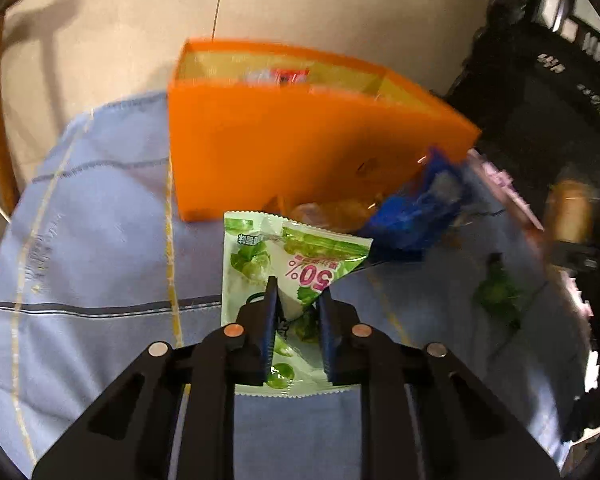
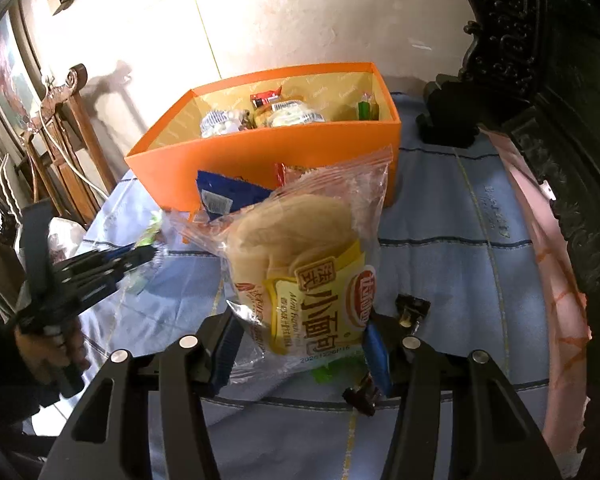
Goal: Organize snacks
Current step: 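Lift both packets over the orange box and open both tools to drop them, then withdraw both open tools back over the snack pile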
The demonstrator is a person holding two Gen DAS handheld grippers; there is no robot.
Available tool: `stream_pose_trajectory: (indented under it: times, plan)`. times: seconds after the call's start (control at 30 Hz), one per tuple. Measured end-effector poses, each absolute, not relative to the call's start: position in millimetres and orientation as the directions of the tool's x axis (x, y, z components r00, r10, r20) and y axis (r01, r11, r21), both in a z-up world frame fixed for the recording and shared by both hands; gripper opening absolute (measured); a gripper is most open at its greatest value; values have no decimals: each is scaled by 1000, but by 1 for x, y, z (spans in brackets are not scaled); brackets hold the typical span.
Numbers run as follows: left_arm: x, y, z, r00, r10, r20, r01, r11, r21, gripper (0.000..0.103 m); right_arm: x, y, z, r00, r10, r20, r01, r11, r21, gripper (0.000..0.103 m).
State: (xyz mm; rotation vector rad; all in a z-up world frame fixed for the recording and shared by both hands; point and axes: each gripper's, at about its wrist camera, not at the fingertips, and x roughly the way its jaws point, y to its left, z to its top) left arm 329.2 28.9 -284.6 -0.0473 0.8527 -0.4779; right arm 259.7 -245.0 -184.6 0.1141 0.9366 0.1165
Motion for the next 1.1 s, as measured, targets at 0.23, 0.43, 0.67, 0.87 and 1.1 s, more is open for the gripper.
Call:
stream_pose_trajectory:
  times: [0.23, 0.43, 0.67, 0.87, 1.1]
  plan:
    - [309, 30, -185, 658, -507, -556, 453, 857, -246, 17, 268, -231, -120, 677, 184, -713, -116, 983, 143, 54]
    - [322, 15, -107, 711, -543, -447, 498, 838, -225, 17, 284, -222, -53, 748, 198, -633, -176, 979, 99, 54]
    - [379, -1, -64, 737, -539, -408, 511, 839, -186, 17, 347, -230, -1, 774, 188, -605, -181, 981, 74, 54]
    - [455, -22, -52, 750, -494, -440, 471, 866, -170, 20, 420, -232, 9, 761, 204, -616, -185, 978, 96, 58]
    - [497, -11, -109, 734, -408, -543, 341, 913, -226, 96, 453, -244, -45, 703, 127, -700, -128, 990, 51, 88]
